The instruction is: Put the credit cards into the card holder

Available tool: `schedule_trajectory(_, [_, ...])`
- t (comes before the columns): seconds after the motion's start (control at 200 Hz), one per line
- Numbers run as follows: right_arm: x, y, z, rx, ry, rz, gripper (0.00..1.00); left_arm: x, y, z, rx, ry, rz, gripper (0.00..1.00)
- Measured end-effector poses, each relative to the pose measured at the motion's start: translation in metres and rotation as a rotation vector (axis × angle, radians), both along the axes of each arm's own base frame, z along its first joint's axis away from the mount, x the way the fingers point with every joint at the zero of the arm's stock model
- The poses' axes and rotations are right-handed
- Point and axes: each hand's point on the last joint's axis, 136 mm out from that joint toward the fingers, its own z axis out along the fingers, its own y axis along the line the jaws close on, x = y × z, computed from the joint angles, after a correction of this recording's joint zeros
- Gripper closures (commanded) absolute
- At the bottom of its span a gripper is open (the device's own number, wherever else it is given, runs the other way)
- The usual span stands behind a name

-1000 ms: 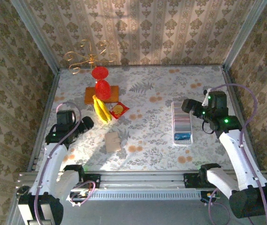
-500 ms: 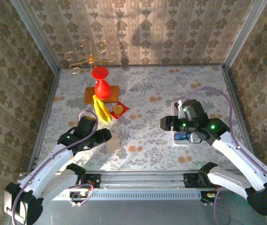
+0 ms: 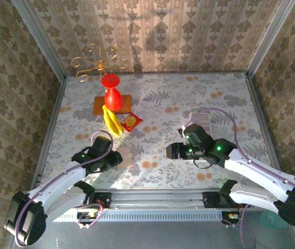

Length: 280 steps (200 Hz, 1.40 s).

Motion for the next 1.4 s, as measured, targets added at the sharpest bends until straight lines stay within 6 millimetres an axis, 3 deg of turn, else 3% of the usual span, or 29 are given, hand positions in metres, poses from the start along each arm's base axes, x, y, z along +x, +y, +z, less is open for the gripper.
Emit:
schedule_trajectory(0.425, [0.004, 0.009, -0.011, 0.024, 0.016, -0.018, 0.31, -0.005, 0.001, -0.015, -0.039, 0.001, 0.032, 0.67])
schedule_trajectory(1.125, [0.006, 0.021, -0.027, 0.022, 0.054, 0.009, 0.29, 0.009, -0.017, -0.015, -0.106, -0.029, 0.015, 0.66])
schedule_trajectory(1.4, [0.006, 0.025, -0.029, 0.024, 0.060, 0.017, 0.28, 0.010, -0.018, -0.019, -0.100, -0.022, 0.002, 0.76])
